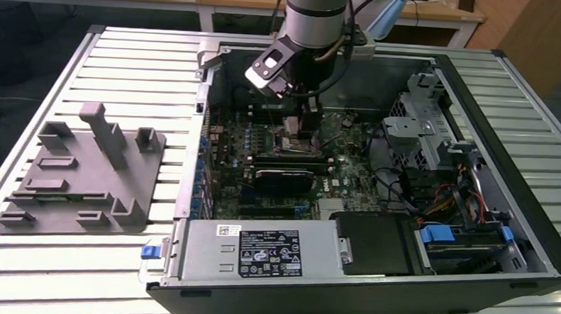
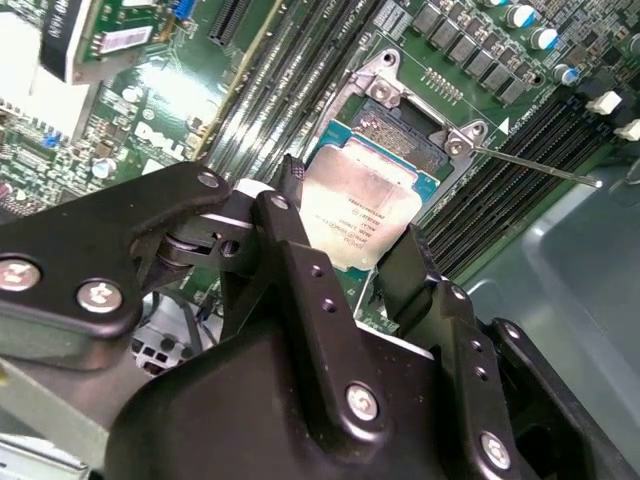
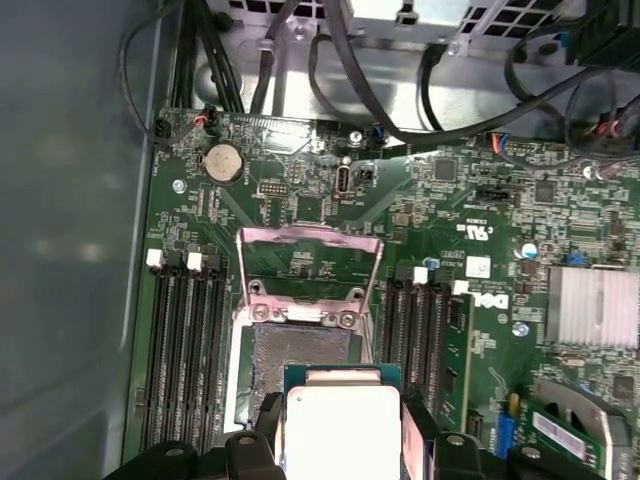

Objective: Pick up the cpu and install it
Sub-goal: 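Place the cpu into insertion slot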

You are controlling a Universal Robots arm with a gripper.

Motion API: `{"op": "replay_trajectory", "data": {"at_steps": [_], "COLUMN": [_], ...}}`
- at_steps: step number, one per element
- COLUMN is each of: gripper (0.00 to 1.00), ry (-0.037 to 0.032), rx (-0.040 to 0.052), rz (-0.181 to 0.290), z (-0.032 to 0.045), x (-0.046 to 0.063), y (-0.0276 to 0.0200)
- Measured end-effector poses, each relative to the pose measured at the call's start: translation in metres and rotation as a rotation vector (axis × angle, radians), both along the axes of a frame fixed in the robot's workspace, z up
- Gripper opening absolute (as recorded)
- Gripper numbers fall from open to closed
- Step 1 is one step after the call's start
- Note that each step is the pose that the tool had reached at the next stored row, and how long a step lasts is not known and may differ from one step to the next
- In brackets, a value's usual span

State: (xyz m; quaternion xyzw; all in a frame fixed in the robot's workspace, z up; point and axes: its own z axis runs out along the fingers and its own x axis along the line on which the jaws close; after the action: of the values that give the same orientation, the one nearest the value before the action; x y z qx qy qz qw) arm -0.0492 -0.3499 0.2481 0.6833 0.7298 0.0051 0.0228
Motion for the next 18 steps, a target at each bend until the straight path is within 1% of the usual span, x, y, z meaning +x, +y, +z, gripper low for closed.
{"op": "replay_trajectory", "data": {"at_steps": [6, 12, 18], "gripper": [0.55, 0.55, 0.55], "ry": [0.0, 0.0, 0.0], "rx": [0.0001, 0.0, -0.0001], "rz": [0.0, -0.003, -0.005], "z": [-0.0095, -0.0194, -0.0265], "x": [0.0, 0.001, 0.003], "y": [0.0046, 0.0055, 0.0059]}}
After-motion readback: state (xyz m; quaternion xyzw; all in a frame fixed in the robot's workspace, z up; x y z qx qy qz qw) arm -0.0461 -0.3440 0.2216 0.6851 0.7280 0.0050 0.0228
